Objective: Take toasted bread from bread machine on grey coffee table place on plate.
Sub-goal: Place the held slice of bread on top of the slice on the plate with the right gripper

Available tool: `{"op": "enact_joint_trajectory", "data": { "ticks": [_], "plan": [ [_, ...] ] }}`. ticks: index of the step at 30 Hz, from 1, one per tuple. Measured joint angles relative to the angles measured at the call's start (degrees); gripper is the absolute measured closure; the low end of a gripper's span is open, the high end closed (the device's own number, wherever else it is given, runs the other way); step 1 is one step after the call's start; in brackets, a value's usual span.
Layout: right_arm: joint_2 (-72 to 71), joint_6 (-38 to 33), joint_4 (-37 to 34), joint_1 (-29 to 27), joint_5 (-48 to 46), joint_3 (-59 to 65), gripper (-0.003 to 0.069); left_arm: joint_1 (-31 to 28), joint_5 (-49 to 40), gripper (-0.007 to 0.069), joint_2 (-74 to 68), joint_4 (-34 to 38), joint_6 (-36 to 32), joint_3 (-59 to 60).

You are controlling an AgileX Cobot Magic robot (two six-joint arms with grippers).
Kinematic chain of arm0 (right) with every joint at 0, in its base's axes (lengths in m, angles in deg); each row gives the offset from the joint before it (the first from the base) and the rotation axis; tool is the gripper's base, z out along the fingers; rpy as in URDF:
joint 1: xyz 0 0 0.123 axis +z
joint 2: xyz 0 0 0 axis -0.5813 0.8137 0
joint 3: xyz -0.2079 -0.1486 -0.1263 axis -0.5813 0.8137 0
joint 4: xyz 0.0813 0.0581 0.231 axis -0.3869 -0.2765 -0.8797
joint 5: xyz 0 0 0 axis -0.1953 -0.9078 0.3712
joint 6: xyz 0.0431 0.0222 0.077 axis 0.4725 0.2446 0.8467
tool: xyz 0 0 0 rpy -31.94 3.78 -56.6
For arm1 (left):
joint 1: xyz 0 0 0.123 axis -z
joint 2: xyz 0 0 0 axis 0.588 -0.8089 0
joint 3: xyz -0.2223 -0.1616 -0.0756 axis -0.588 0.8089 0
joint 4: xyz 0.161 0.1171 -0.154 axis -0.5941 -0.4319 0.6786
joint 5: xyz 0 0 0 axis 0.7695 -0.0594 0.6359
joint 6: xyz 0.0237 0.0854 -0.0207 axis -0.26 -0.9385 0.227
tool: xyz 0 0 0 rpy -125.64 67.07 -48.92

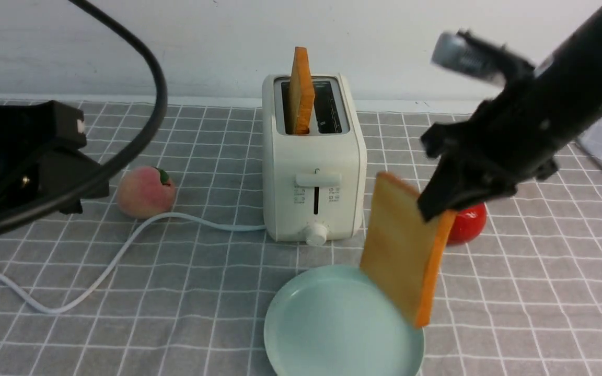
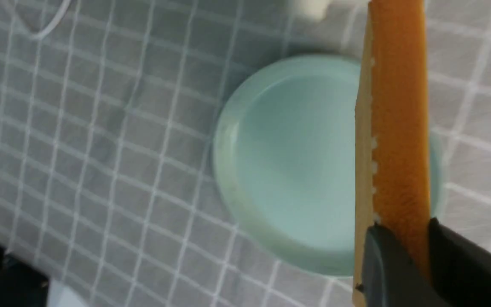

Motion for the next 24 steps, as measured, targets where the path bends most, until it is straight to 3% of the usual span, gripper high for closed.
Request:
{"op": "enact_joint_trajectory", "data": {
  "ticks": [2,8,13,18,24],
  "plan": [
    [0.0,-4.16,-9.38,1.99,6.6,8.19,0.0569,0.0,-0.73,0.0386,0.0,0.53,0.0,0.0],
    [0.0,-11.63,-23.33,4.01,19.07,20.22,0.0569,0.0,-2.12,0.0386,0.0,0.86,0.0,0.0],
    [0.0,-13.09,-26.23,4.07,25.63,25.51,0.0568,0.0,-2.6,0.0386,0.0,0.86,0.0,0.0],
    [-0.26,-13.2,-27.28,4.07,30.53,30.44,0.0523,0.0,-2.78,0.0386,0.0,0.86,-0.06,0.0],
    [-0.67,-13.55,-26.54,4.07,32.29,32.06,0.0357,0.0,-3.31,0.0386,0.0,0.86,-0.24,0.0]
  ]
}}
